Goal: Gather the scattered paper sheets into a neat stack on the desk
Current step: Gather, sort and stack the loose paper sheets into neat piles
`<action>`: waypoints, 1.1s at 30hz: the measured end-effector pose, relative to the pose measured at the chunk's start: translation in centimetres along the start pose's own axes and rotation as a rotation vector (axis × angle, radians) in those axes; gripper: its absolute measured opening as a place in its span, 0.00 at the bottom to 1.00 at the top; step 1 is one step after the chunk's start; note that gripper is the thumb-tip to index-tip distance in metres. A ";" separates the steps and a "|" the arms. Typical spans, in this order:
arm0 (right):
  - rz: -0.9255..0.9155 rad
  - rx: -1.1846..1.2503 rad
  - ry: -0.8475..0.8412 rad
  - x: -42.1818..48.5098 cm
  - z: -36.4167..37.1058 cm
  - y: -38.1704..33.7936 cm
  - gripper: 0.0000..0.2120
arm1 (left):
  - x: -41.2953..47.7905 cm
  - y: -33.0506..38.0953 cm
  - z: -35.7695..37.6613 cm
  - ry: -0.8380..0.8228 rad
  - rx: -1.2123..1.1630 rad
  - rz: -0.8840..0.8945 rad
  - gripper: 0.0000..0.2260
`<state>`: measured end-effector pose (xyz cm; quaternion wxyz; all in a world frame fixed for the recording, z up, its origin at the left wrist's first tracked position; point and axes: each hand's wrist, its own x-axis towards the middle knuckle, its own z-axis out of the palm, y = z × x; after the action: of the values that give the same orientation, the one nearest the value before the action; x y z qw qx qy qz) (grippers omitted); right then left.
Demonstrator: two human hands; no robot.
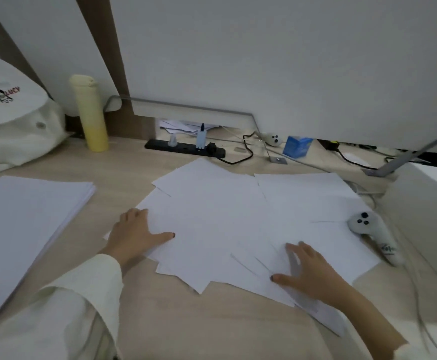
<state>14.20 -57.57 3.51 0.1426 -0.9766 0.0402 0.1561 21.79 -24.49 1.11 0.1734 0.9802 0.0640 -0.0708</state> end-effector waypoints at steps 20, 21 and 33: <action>-0.099 -0.202 0.231 2.8 0.9 -2.3 0.05 | -4.1 -2.2 -1.6 -0.091 -1.075 -0.224 0.09; -0.119 -0.143 0.244 2.6 0.5 -3.0 0.05 | -4.6 -2.0 -1.5 -0.160 -1.162 -0.226 0.11; -0.299 0.829 -0.136 1.7 -1.4 -8.1 0.21 | -5.9 -3.5 -2.0 -0.167 -1.034 -0.117 0.21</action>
<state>17.23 -50.32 6.35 0.5456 -0.8193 -0.0519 0.1684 15.75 -21.12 2.76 0.6349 0.7523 0.1311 -0.1173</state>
